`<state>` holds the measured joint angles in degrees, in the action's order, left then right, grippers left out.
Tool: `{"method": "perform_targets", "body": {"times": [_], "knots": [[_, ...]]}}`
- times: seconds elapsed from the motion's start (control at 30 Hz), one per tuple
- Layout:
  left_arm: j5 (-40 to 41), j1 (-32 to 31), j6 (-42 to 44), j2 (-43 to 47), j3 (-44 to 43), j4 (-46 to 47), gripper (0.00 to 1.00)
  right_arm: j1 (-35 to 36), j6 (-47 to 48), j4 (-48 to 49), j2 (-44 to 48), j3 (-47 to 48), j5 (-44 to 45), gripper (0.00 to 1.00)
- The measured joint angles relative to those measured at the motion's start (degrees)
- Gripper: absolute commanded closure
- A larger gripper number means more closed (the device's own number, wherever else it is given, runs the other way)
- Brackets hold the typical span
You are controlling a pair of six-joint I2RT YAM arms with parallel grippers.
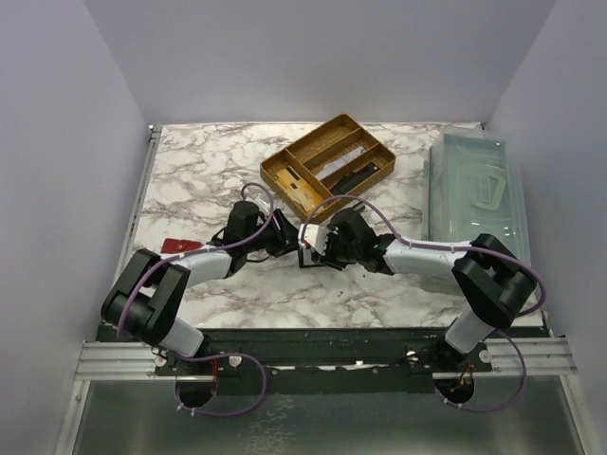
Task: Take the credit cards out of the card holder
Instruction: Remove the credit card from the card holder.
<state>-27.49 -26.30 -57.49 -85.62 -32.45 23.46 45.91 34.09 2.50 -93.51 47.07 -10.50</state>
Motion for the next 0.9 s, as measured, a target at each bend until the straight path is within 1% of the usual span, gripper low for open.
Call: {"method": "perform_targets", "body": {"times": [0.1, 0.17, 0.23, 0.47, 0.9], "knots": [[0.4, 0.0, 0.2, 0.3, 0.0, -0.1, 0.64, 0.0, 0.0, 0.0, 0.0, 0.0, 0.0, 0.61], [0.9, 0.0, 0.3, 0.2, 0.0, -0.3, 0.70, 0.0, 0.0, 0.0, 0.0, 0.0, 0.0, 0.61], [1.2, 0.0, 0.3, 0.0, 0.0, -0.4, 0.72, 0.0, 0.0, 0.0, 0.0, 0.0, 0.0, 0.61], [1.4, 0.0, 0.6, -1.4, -0.2, -0.7, 0.72, 0.0, -0.1, 0.0, 0.0, 0.0, 0.0, 0.61], [-0.7, 0.0, 0.7, -5.3, -1.6, 0.9, 0.71, 0.0, -0.4, 0.0, 0.0, 0.0, 0.0, 0.57]]}}
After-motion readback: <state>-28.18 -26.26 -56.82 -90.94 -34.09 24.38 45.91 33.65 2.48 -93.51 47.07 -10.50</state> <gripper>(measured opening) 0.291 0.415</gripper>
